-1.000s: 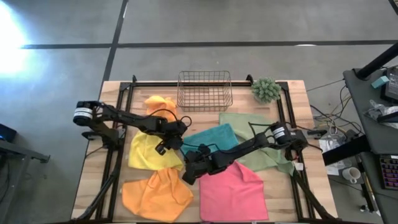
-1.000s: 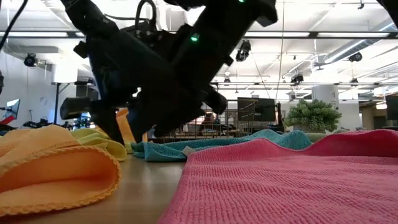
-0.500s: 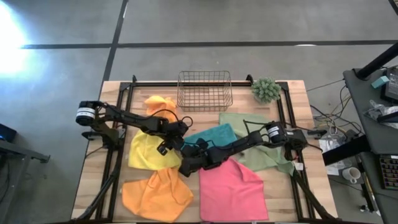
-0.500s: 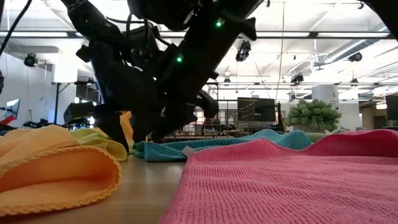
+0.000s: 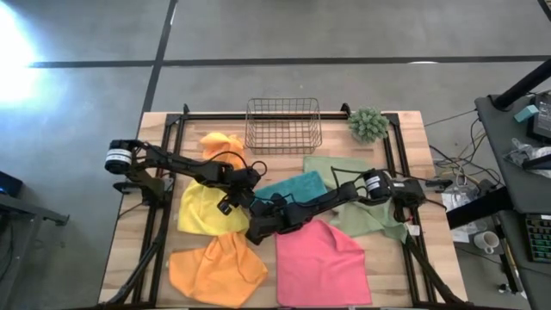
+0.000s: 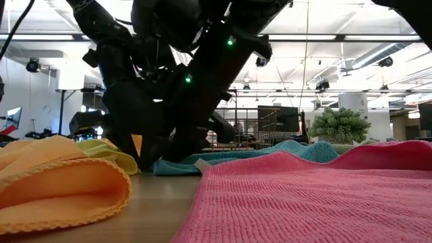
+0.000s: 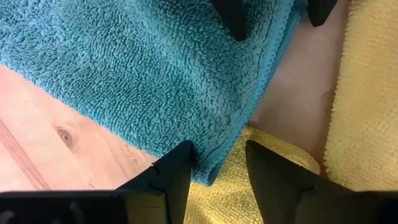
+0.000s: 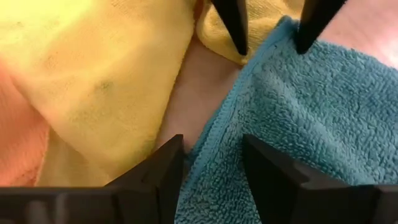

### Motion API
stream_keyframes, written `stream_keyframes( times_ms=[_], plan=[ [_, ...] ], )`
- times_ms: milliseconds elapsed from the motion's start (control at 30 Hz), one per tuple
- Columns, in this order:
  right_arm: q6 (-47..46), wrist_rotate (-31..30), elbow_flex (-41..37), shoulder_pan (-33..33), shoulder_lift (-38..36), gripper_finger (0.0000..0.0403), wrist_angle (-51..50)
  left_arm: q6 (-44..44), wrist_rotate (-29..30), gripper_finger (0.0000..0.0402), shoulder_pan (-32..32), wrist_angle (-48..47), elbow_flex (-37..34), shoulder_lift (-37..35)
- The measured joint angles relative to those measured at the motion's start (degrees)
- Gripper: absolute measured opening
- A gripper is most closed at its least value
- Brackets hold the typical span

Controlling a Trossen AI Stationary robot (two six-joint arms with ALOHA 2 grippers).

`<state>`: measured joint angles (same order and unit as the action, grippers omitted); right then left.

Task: Fold microfiber towels
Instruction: Fold the blue microfiber cloth

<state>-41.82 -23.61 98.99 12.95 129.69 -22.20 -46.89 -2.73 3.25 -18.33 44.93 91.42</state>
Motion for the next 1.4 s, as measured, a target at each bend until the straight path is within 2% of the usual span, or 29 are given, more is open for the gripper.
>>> stream_keyframes(
  times_ms=[133,267,567,967,1233,1400],
  plan=[
    [-6.8,-0.4,1.5,-0.8,1.1,0.0141,-7.8,0.0,0.0,0.0138,0.0,0.2,0.0,0.0],
    [-7.3,0.7,1.5,-1.5,1.9,0.0115,-8.7,0.1,-0.3,0.0138,0.0,0.5,0.0,0.0],
    [-7.8,2.6,1.5,-1.9,1.6,0.0016,-8.9,0.1,-0.3,0.0138,0.0,0.5,0.0,0.0],
    [-9.9,3.5,1.4,-1.4,-1.8,0.0009,-9.0,0.2,-0.4,0.0132,0.0,1.7,0.0,-0.8],
    [-10.3,4.0,2.7,-1.2,-1.8,0.0008,-9.6,0.2,-0.6,0.0058,-0.1,2.2,0.0,-1.1],
    [-10.9,5.0,2.8,-1.0,-1.9,0.0008,-9.2,0.2,-0.6,0.0039,-0.1,2.9,0.0,-0.7]
  ],
)
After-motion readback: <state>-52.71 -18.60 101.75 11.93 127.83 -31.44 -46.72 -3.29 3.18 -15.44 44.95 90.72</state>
